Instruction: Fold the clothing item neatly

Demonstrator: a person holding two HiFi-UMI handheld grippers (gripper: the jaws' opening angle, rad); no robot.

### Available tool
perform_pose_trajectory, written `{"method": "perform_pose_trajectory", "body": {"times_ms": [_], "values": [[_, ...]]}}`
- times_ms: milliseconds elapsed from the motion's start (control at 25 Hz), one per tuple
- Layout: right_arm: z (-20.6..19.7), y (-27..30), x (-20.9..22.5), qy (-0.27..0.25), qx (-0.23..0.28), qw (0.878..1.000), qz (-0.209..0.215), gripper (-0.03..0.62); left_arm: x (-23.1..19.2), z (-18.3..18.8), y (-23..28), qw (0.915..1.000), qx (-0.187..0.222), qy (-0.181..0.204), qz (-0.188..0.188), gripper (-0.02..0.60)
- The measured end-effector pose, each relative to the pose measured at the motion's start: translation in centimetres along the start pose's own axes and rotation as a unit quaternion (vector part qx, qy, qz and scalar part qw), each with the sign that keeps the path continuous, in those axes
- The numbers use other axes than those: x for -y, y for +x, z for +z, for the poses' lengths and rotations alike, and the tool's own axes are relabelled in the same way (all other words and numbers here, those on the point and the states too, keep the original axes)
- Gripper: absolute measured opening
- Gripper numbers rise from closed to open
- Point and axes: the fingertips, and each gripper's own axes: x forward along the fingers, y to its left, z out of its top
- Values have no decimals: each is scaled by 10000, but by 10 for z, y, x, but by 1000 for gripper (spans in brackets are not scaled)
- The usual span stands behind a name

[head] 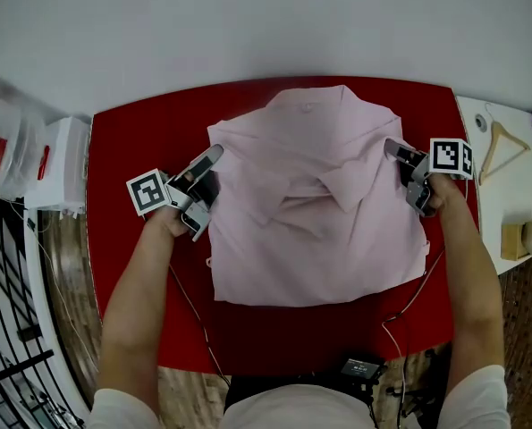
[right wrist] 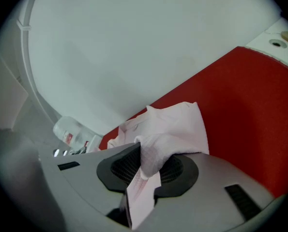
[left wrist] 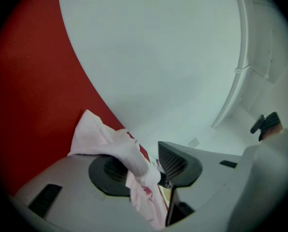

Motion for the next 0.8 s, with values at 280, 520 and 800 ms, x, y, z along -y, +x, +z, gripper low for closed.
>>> {"method": "perform_pose_trajectory", "body": {"times_ms": [280, 520, 800], "values": [[0, 6, 18, -287, 230, 9978, -547, 158, -19, 3, -2, 9986, -4, 186, 489, 207], [-6, 9, 27, -1162, -294, 9855, -1203, 180, -37, 11, -2, 9939, -56, 269, 1064, 207], [-8, 1, 35, -2179, -589, 9548, -1936, 184, -35, 5, -1, 9911, -795, 179, 1053, 213]]}}
